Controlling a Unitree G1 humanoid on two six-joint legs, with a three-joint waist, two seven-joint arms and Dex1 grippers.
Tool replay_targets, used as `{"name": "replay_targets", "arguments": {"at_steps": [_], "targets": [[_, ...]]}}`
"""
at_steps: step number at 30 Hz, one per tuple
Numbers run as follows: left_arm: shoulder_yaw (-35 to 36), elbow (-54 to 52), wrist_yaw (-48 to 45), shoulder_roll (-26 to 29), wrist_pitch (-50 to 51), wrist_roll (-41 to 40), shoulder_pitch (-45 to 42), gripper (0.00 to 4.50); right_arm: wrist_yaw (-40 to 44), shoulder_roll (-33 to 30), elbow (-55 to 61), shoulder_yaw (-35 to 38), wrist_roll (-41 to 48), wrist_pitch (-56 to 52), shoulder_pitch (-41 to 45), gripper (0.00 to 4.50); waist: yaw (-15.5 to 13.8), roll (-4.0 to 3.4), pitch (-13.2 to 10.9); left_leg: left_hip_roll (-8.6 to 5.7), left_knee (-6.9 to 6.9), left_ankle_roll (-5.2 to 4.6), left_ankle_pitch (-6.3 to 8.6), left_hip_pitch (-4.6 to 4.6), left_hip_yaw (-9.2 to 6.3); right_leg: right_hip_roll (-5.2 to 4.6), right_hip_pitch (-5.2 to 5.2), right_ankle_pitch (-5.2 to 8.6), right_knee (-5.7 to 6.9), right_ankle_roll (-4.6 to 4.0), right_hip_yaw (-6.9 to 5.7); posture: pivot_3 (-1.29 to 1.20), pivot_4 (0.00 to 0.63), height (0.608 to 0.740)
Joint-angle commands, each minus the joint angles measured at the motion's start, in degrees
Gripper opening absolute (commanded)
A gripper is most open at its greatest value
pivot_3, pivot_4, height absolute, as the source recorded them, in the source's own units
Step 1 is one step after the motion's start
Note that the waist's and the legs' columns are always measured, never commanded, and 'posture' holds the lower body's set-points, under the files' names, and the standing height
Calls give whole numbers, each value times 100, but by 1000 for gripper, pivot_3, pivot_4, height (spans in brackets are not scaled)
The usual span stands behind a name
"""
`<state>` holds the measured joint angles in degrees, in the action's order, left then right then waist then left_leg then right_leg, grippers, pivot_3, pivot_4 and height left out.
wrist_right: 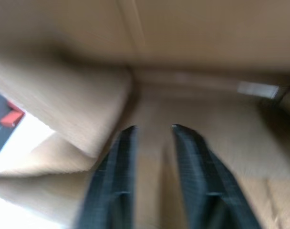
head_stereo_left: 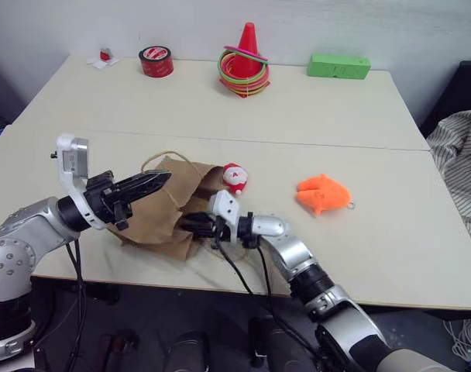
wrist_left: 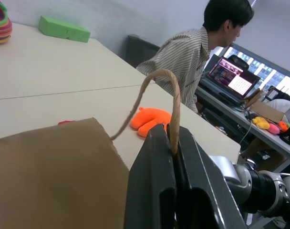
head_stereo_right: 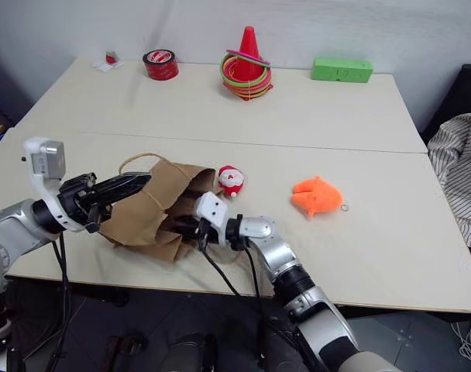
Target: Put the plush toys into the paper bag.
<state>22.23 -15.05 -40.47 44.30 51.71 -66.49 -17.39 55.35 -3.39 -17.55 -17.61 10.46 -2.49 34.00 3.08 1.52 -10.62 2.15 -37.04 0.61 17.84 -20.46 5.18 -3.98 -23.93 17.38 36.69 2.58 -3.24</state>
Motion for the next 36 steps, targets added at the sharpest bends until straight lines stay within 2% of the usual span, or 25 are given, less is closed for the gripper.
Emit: {"name": "replay_targets", "arguments": {"at_steps": [1,3,4,6,9,11,13,15,17,18,22,27,30,36], "targets": [[52,-28,-136,34,-111,42,-138,0,294,-340,1057,307,575,-344,-249,2652,-7,0,0,0,1,-2,1,-2,0,0,0,0,-5,0,0,0,150,740],[16,33,-209,26,-121,87,-191,0,686,-834,1775,734,1213,-523,-718,3342,-23,0,0,0,0,-5,4,-5,0,0,0,-1,-11,1,0,0,150,740],[-37,70,-273,27,-136,131,-245,0,798,-1191,2131,1305,1613,-497,-1153,3686,-82,-1,0,0,2,-6,5,-5,0,0,0,-1,-15,1,-1,0,150,740],[-91,111,-325,7,-143,188,-326,0,889,-1906,2494,2254,1769,-67,-2061,4395,-204,-11,-6,-1,5,-9,10,-11,-5,0,3,0,-30,1,-9,0,150,740],[-64,98,-374,2,-140,211,-331,0,654,-2384,2580,3029,1671,417,-2971,4482,-276,-14,-9,-10,3,-31,23,-19,-5,-5,11,-2,-61,10,-7,0,150,740],[-29,81,-386,8,-122,197,-335,0,616,-2666,2430,3523,1513,773,-3570,4482,-226,-13,-9,-7,2,-33,26,-17,3,-3,13,-5,-65,16,0,0,150,740],[-4,58,-391,15,-110,192,-317,0,417,-2770,2180,3980,1294,1306,-4002,4482,-192,-16,-10,-6,7,-31,24,-7,4,0,19,-5,-62,17,1,0,150,740],[6,47,-411,37,-102,210,-283,0,163,-2813,2027,4142,1022,1697,-4193,4482,-150,-17,-12,-6,6,-26,19,2,4,2,25,-5,-55,18,2,0,150,740],[0,68,-422,40,-110,246,-269,0,-81,-2872,2007,4017,778,1730,-4103,4482,-102,-14,-14,-6,3,-26,15,15,11,4,33,-8,-48,23,11,0,150,740],[-20,81,-441,39,-140,294,-268,0,-181,-2976,2059,3820,644,1410,-3947,4482,-91,-14,-14,-6,3,-32,12,21,15,7,36,-13,-45,25,19,0,150,740],[-88,103,-455,-2,-179,398,-333,0,-652,-3275,1843,3082,-154,747,-2747,4482,-27,-16,-20,-6,1,-22,4,25,18,10,34,-27,-38,15,25,0,150,740],[-64,33,-406,6,-120,397,-293,0,-711,-3511,679,2208,-915,625,-1289,4482,-129,-16,-21,0,2,0,-15,14,11,23,19,-21,-28,4,22,0,150,740],[-37,-124,-412,77,-53,375,-158,0,-633,-3606,-98,1775,-1284,413,-645,3909,-161,-16,-21,8,-1,0,-14,-4,11,31,7,-18,-43,5,21,0,150,740],[59,-285,-250,45,-38,302,-105,0,173,-4018,-562,1283,-1348,-511,48,1841,-150,-16,-21,10,-18,-21,-3,-24,15,30,7,-26,-69,19,22,0,150,740]]}}
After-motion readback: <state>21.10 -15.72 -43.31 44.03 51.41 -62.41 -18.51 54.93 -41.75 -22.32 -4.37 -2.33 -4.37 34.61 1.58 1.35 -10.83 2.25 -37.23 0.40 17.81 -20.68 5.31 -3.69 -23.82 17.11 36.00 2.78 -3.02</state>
